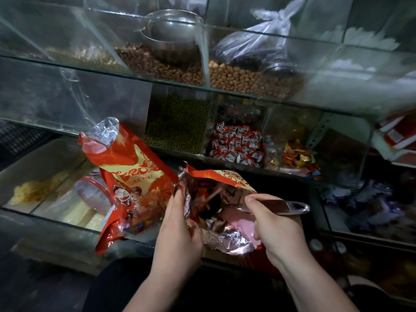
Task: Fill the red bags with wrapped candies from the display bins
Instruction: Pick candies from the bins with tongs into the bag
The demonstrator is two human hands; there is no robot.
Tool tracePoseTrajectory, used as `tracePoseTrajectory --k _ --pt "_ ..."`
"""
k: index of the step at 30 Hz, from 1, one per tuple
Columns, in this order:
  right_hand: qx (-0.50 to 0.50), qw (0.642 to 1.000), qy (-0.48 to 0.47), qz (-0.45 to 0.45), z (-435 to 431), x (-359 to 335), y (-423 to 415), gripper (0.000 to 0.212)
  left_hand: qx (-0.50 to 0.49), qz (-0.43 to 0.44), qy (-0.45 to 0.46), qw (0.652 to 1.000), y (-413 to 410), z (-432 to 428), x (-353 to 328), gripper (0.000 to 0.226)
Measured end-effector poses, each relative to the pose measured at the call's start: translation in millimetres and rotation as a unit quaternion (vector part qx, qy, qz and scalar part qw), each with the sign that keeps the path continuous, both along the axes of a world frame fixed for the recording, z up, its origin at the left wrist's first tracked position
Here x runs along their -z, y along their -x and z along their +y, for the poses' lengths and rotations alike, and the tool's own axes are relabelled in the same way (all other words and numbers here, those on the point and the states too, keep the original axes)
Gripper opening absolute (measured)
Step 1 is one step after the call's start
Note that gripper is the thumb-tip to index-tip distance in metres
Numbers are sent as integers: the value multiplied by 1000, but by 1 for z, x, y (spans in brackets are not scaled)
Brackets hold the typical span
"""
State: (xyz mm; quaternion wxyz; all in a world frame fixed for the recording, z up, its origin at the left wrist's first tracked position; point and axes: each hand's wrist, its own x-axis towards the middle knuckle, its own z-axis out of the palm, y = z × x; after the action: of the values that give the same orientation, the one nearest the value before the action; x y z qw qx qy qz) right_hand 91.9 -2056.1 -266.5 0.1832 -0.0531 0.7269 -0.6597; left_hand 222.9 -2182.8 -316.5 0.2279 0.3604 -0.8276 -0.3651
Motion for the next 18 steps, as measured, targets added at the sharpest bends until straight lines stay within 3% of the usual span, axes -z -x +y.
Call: tracePoseTrajectory --k 6,9,13,15,18 --pt "2 999 26 30 14 7 -6 15 0 -2 -12 1000 -2 -4 -13 89" --pt "18 999 35 32 21 9 -6 13 -7 -1 39 999 -6 0 -19 85" --pt "22 998 26 46 35 6 -7 18 14 152 185 971 -8 12 -28 47" --pt "16 998 20 57 43 2 -9 19 82 117 160 977 1 19 -28 37" --pt "16 998 21 57 52 -5 -11 20 134 -41 90 986 25 23 -19 43"
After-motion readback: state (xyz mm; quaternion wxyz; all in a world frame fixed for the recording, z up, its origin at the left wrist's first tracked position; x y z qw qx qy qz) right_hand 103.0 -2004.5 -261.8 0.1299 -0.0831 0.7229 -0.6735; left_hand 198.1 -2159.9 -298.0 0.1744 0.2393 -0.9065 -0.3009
